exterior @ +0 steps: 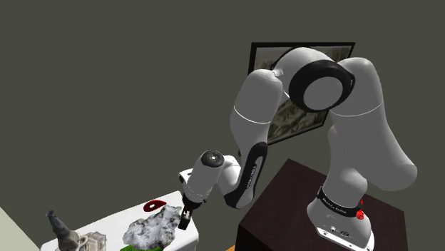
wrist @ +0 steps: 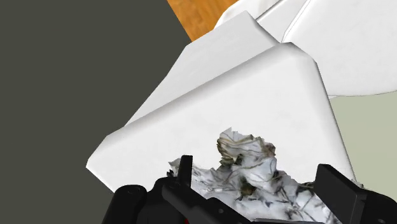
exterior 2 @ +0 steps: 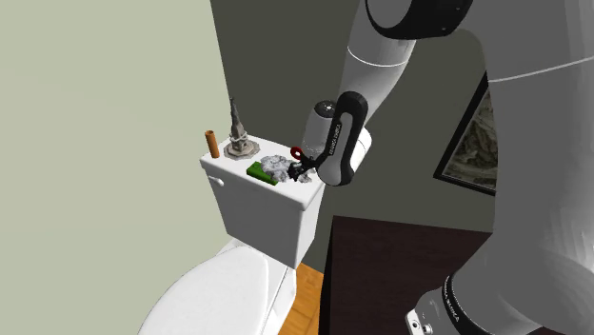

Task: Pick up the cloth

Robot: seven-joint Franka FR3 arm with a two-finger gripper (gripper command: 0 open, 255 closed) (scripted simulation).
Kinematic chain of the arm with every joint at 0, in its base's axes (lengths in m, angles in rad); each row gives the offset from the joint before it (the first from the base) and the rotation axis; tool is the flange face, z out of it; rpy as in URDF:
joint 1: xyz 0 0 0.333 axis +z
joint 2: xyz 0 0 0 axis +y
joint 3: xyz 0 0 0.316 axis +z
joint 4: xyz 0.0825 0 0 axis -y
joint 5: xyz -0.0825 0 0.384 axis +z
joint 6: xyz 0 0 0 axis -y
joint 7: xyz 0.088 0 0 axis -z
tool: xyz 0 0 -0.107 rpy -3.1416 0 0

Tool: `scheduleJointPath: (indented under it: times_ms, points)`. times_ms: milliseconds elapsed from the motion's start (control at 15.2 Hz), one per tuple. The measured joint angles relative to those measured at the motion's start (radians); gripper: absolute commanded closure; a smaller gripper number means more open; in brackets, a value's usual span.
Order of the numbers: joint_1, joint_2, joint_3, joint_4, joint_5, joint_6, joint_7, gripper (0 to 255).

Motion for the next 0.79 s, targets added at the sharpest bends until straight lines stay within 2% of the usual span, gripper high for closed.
scheduleJointPath:
  times_ms: [462, 528, 792]
  points:
    - [0.051, 0.120, -0.043, 0.051, 0.024, 0.074, 0.011, 0]
    - [0.052, 0.124, -0.044, 0.054, 0.025, 0.076, 0.011, 255]
    - [0.052, 0.129, -0.044, 0.058, 0.026, 0.078, 0.011, 255]
